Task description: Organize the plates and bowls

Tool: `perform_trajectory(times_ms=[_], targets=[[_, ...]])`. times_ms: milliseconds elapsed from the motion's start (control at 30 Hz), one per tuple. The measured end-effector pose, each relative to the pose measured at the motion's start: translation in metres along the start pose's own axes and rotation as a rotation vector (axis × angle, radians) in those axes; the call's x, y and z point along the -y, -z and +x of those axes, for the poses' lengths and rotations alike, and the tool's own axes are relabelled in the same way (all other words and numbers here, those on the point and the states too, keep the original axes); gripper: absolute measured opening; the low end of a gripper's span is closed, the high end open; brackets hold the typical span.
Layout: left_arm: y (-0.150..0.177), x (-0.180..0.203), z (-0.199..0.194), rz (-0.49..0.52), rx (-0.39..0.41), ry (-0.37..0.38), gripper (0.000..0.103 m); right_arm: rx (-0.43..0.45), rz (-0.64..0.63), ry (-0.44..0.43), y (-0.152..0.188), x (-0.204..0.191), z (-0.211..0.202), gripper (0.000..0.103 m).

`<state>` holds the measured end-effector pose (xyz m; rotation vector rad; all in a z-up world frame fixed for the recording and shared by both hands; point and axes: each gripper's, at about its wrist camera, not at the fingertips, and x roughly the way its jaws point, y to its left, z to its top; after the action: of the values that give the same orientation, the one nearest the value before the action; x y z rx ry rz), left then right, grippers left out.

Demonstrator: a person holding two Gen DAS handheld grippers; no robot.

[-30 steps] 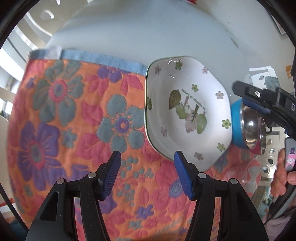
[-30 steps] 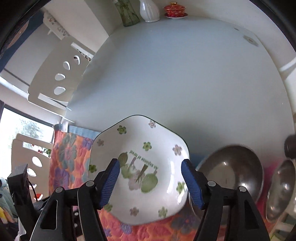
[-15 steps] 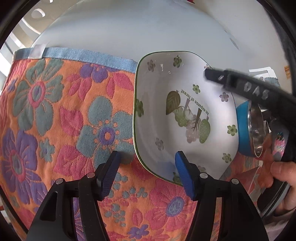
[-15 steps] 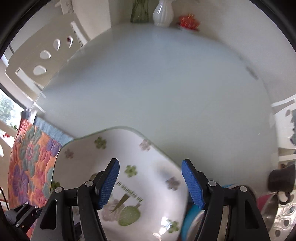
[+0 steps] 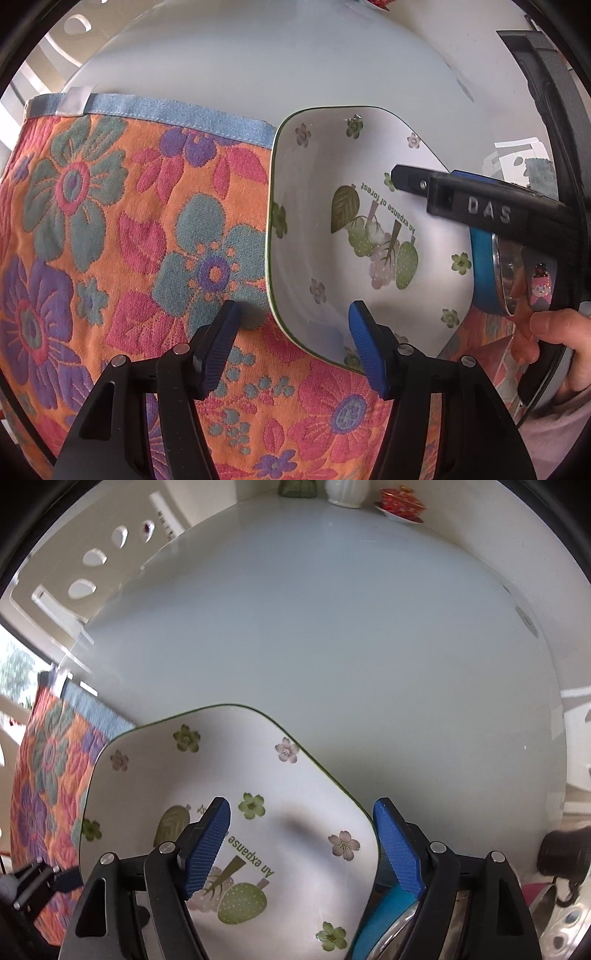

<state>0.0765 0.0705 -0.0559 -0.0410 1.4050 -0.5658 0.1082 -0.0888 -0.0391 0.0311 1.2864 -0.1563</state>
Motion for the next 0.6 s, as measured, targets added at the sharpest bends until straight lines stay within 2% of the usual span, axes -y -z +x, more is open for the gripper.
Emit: perform_trajectory(times_ms=[233,433,600], targets=[[-0.001,-0.006,-0.002,-0.007,-0.003,0.012,0.056,-0.017,-0.028,-0.085,0.006,-0.006,-0.008,0.079],[0.000,-0.017,-0.007,-0.028,-0.025,0.020,0.055,-0.036,-0.125,-0.096,0.011,-0.021,-0.011,0.079],[0.003,-0.034,-0.015,-0.057,-0.038,0.038,0.055,-0.057,-0.125,-0.147,0.027,-0.018,-0.018,0.079]])
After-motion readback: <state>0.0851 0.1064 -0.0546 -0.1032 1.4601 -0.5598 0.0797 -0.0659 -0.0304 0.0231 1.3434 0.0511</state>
